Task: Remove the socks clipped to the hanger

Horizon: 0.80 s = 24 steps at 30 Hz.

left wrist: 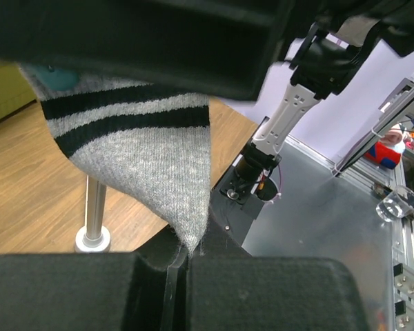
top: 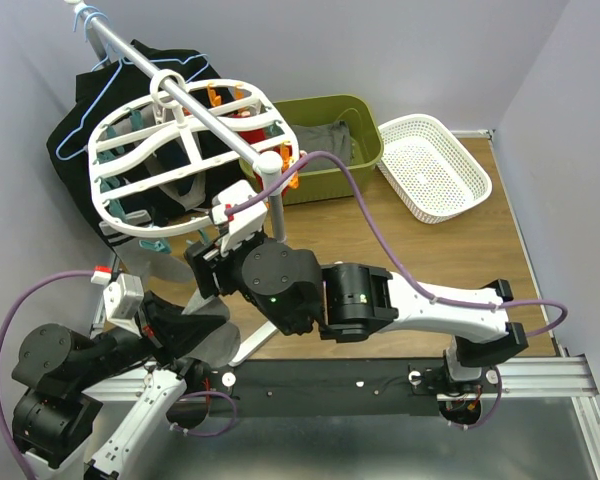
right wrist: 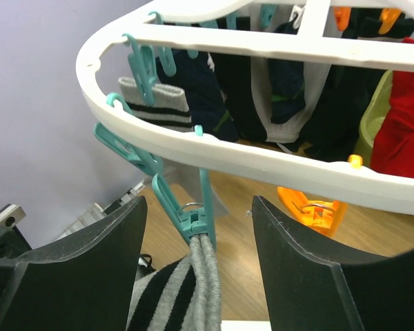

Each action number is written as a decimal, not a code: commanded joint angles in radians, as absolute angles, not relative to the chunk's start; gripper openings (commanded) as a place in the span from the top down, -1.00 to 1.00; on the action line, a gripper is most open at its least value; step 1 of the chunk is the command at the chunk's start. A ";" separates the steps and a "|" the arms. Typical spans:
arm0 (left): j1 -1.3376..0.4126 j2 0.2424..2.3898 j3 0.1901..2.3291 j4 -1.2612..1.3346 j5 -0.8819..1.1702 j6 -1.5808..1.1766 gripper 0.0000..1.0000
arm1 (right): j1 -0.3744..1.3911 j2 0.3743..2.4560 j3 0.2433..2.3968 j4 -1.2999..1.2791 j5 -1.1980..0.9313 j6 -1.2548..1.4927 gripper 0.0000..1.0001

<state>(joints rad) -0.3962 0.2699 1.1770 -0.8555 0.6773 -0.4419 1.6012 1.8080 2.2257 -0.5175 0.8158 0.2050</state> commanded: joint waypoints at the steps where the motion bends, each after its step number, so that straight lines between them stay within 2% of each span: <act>1: -0.397 0.278 1.184 -0.827 0.732 -0.439 1.00 | 1.598 1.841 2.267 -0.514 0.776 0.187 -0.40; 5: -0.397 0.285 1.186 -0.819 0.741 -0.436 1.00 | 1.597 1.856 2.269 -0.509 0.785 0.176 -0.35; 11: -0.397 0.287 1.174 -0.813 0.747 -0.437 1.00 | 1.592 1.862 2.272 -0.480 0.792 0.152 0.01; 12: -0.397 0.287 1.172 -0.815 0.749 -0.436 1.00 | 1.592 1.864 2.272 -0.479 0.790 0.152 0.16; 14: -0.396 0.293 1.170 -0.815 0.750 -0.430 1.00 | 1.591 1.864 2.269 -0.471 0.792 0.150 0.30; 15: -0.397 0.295 1.170 -0.816 0.750 -0.426 1.00 | 1.591 1.862 2.267 -0.469 0.796 0.150 0.44; 17: -0.397 0.301 1.164 -0.821 0.752 -0.416 1.00 | 1.591 1.862 2.269 -0.474 0.796 0.149 0.55; 19: -0.397 0.302 1.146 -0.827 0.759 -0.408 1.00 | 1.589 1.862 2.270 -0.483 0.802 0.153 0.92; 20: -0.396 0.304 1.140 -0.828 0.765 -0.408 1.00 | 1.589 1.859 2.270 -0.486 0.802 0.158 0.98; 24: -0.397 0.304 1.121 -0.828 0.788 -0.402 1.00 | 1.586 1.856 2.269 -0.500 0.805 0.170 0.99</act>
<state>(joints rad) -0.3958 0.2893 1.1431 -0.8310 0.7300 -0.4221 1.5948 1.8477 2.2395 -0.4946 0.7937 0.1593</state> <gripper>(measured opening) 0.020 0.318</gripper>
